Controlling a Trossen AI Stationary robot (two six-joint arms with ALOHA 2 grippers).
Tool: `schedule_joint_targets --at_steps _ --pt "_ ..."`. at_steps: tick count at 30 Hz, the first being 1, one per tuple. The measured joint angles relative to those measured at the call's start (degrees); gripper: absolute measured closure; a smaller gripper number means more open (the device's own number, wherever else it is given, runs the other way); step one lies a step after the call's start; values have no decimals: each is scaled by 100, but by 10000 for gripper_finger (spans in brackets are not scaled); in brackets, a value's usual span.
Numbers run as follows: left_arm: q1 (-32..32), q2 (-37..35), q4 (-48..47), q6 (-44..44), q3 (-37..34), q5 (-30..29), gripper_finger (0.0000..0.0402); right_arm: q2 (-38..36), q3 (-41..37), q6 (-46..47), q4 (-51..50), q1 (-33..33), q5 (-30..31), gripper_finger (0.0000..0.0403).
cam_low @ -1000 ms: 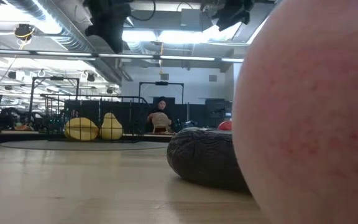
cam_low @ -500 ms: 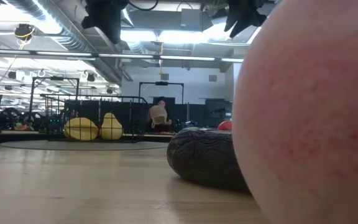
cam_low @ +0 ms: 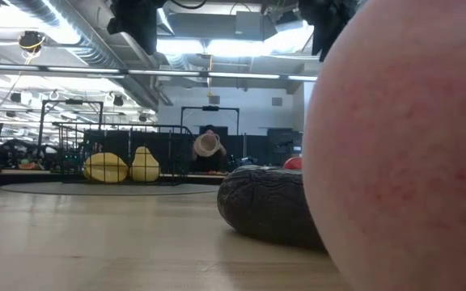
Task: Build produce basket
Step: Put the red apple into the black wire basket
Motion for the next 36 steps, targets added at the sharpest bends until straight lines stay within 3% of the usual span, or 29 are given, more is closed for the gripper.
schedule_joint_targets --at_steps 11,17,22,27,33,36 --pt "4 0 2 5 0 -2 327 303 0 -468 -37 -298 33 292" --pt "4 1 3 5 0 -2 327 443 0 -976 -36 -300 -1309 299" --pt "4 2 2 5 0 -2 327 463 0 -1101 127 -221 -1436 310" --pt "4 2 2 5 0 -1 327 467 0 -1476 104 -160 -1692 290" --pt "4 2 -9 3 0 0 327 467 0 -2068 122 78 -1599 239" --pt "4 2 -11 3 0 0 327 467 0 -1620 148 131 -950 217"
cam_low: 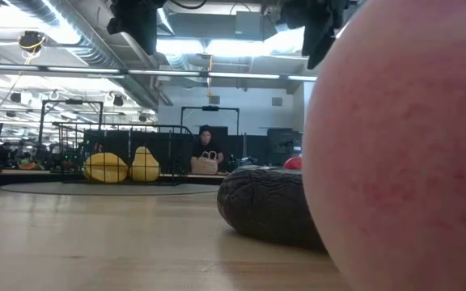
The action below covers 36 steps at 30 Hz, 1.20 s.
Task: Build produce basket
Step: Put the red apple into the black wire basket
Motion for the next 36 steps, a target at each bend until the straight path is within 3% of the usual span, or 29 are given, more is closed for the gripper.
schedule_joint_targets --at_steps 3,7,12,25,36 --pt "0 0 -2 -4 0 0 327 0 0 1146 -5 9 283 203" --pt "0 0 -4 -4 0 0 327 0 0 2034 -2 43 39 200" --pt "0 0 -74 -2 0 0 327 29 0 1673 -4 475 -535 199" --pt "-2 2 -299 300 -2 87 327 146 2 220 -46 2143 -731 199" --pt "-32 2 -264 783 -2 1297 327 153 2 -1009 -415 2858 -706 199"
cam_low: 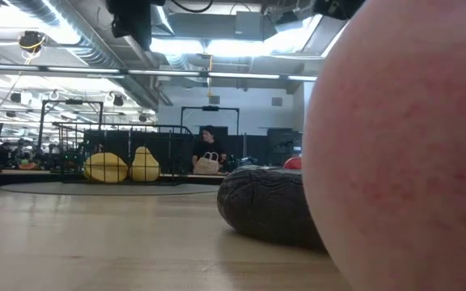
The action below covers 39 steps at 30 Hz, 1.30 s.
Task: Build produce basket
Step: Put the red apple into the black wire basket
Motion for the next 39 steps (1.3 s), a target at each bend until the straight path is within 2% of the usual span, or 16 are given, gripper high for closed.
schedule_joint_targets --at_steps 7,11,16,23,33,39 --pt "-174 0 2 187 0 87 327 0 0 -1011 61 309 140 199" --pt "-247 0 2 317 0 84 327 0 -2 -1437 440 515 116 199" --pt "-439 0 2 635 0 198 327 35 -2 -1469 947 761 98 199" --pt "-982 0 11 988 0 831 327 605 -2 -1442 1410 1197 90 199" --pt "-1871 -48 32 399 0 774 327 1392 -2 -1479 2143 1582 68 199" --pt "-2172 -50 50 78 0 635 327 1603 -2 -1750 2390 1586 -539 199"
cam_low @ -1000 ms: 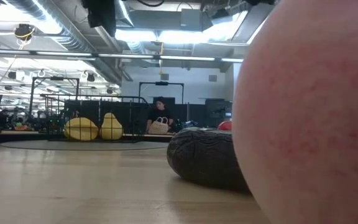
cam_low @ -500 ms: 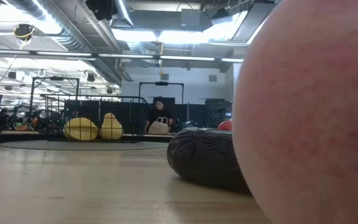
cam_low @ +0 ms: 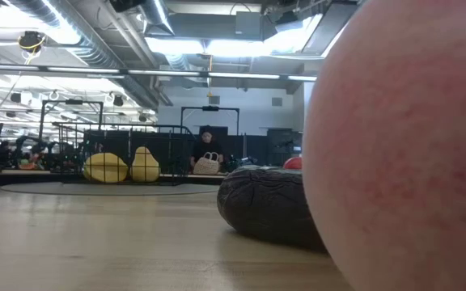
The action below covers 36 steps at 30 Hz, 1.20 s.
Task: Build produce basket
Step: Put the red apple into the black wire basket
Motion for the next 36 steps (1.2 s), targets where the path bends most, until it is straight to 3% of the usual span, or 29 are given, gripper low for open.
schedule_joint_targets --at_steps 6,14,26,36 --pt "-298 0 7 -506 0 -232 327 9 0 197 -1 -19 10 199" --pt "-578 0 0 -1054 0 -923 327 -124 54 1355 -702 -379 440 199" --pt "-571 -2 -43 -1464 0 -1661 327 -148 181 3650 -1679 -1575 1142 199" --pt "-565 -4 -189 -1514 0 -2267 327 -148 184 3840 -2082 -2758 1122 199"
